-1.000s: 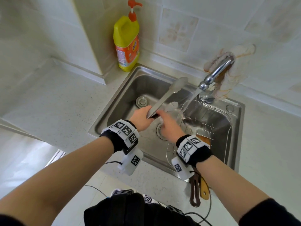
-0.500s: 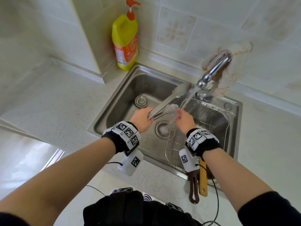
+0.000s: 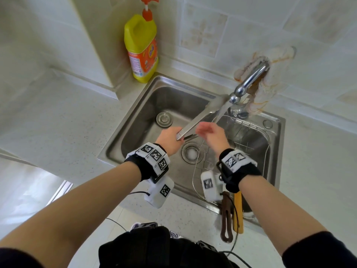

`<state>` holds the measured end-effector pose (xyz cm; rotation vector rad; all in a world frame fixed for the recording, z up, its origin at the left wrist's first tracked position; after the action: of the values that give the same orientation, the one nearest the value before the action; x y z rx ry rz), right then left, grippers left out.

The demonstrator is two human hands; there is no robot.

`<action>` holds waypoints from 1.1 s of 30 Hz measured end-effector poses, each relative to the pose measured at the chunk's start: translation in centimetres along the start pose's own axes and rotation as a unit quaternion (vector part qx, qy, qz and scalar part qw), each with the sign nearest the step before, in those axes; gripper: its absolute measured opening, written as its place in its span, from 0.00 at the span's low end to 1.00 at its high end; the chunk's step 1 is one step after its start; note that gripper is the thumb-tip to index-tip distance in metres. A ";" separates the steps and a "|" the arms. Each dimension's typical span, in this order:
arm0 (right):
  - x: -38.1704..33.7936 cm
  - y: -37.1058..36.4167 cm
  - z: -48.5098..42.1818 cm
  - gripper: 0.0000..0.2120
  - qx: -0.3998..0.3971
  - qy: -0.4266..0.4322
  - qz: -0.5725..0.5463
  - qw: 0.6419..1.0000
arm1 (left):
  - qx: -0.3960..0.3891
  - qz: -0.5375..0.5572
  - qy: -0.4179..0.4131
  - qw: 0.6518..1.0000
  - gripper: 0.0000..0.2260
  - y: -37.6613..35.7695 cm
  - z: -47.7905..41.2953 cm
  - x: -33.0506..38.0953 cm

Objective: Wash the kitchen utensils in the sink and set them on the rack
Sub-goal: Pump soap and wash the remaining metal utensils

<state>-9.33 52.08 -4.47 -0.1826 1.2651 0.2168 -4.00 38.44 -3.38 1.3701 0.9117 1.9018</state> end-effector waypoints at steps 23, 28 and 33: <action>2.9 -3.8 2.7 0.38 -0.094 0.055 0.629 0.770 | 0.007 -0.003 -0.022 1.000 0.06 3.7 2.3 -4.6; 1.6 1.3 2.9 0.35 -0.038 -0.015 0.612 0.790 | -0.020 -0.005 -0.061 0.998 0.06 3.3 1.8 -2.5; 0.4 3.5 3.7 0.27 0.061 -0.030 0.450 0.891 | -0.043 0.017 -0.042 0.998 0.07 2.2 0.2 -0.8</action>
<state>-6.76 56.45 -3.87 0.5395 1.2214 0.9285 -3.73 36.55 -1.98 1.4108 0.7622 1.8715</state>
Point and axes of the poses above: each hand's wrist, its own z-axis away from the middle knuckle, its own y-axis out of the back of the hand, x = y × z, the point moved 6 cm from there along -z, towards the middle knuckle, and after that the axes turned 10 degrees about -z, right-handed, at the moved point
